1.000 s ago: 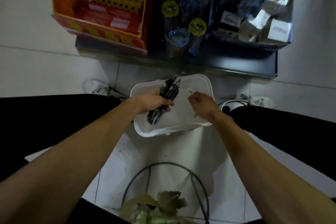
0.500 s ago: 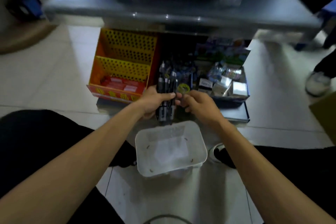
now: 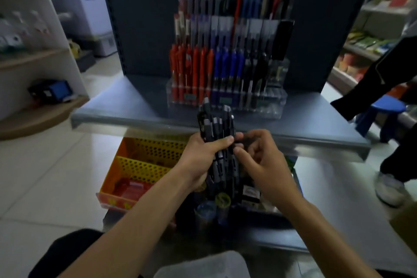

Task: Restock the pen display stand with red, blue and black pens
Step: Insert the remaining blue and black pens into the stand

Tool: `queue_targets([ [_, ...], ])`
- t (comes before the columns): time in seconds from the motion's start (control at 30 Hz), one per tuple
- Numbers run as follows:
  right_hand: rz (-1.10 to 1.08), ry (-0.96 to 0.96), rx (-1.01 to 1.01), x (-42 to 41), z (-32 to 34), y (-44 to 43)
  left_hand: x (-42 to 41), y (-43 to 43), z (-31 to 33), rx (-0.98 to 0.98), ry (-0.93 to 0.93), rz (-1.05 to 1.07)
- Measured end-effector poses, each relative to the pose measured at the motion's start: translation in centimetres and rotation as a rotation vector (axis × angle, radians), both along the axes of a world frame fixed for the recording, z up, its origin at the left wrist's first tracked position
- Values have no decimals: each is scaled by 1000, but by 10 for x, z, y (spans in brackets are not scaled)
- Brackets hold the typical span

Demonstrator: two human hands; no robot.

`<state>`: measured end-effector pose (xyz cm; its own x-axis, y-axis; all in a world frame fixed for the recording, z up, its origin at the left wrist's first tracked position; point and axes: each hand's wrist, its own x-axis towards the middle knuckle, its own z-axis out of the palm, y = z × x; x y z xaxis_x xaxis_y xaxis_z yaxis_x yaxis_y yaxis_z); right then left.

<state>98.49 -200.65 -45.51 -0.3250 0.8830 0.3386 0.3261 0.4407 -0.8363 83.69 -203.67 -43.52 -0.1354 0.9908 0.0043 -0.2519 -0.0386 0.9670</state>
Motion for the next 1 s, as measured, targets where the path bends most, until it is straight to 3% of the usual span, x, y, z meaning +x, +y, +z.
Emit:
queue_targets([
  [0.23,-12,210,85,-23,12,36,-10,42,19,80,-82,-35],
  [0.4,29,271,-2,-35,20,48,-19,57,27,150,-101,-4],
  [1.0,24,-17,54,-8,23,41,-12,55,25,120,6,72],
])
